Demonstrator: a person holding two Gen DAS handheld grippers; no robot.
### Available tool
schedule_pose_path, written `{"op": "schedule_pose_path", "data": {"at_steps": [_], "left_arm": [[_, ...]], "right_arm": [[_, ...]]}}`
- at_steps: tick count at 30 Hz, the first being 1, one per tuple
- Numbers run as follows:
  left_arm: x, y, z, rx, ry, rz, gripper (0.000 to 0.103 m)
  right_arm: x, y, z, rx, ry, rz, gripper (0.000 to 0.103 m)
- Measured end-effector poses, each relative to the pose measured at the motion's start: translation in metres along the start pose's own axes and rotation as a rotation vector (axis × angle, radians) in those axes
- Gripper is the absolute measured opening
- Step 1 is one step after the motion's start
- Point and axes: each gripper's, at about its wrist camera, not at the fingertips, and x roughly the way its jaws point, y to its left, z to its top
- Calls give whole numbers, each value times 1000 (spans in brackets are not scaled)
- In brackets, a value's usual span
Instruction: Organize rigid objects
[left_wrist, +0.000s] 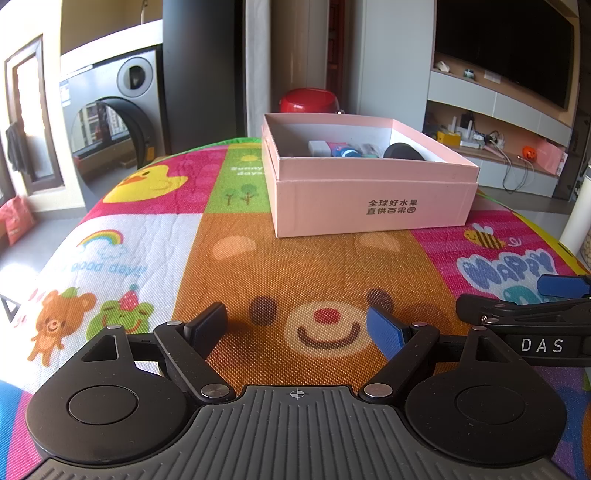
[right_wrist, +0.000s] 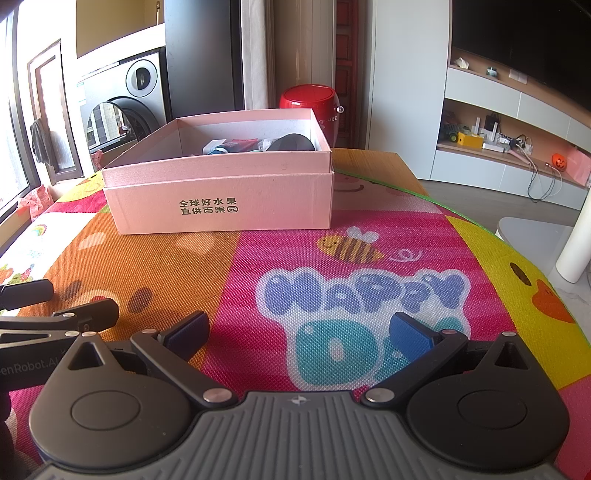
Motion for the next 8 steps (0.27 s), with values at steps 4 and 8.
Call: {"op": "schedule_pose_path", "data": {"at_steps": [4, 8], "left_arm": [[0, 0, 0, 0, 0, 0, 87], [0, 0, 0, -2, 1, -1, 87]], "right_arm": [[0, 0, 0, 0, 0, 0, 103], [0, 0, 0, 0, 0, 0, 103]]}}
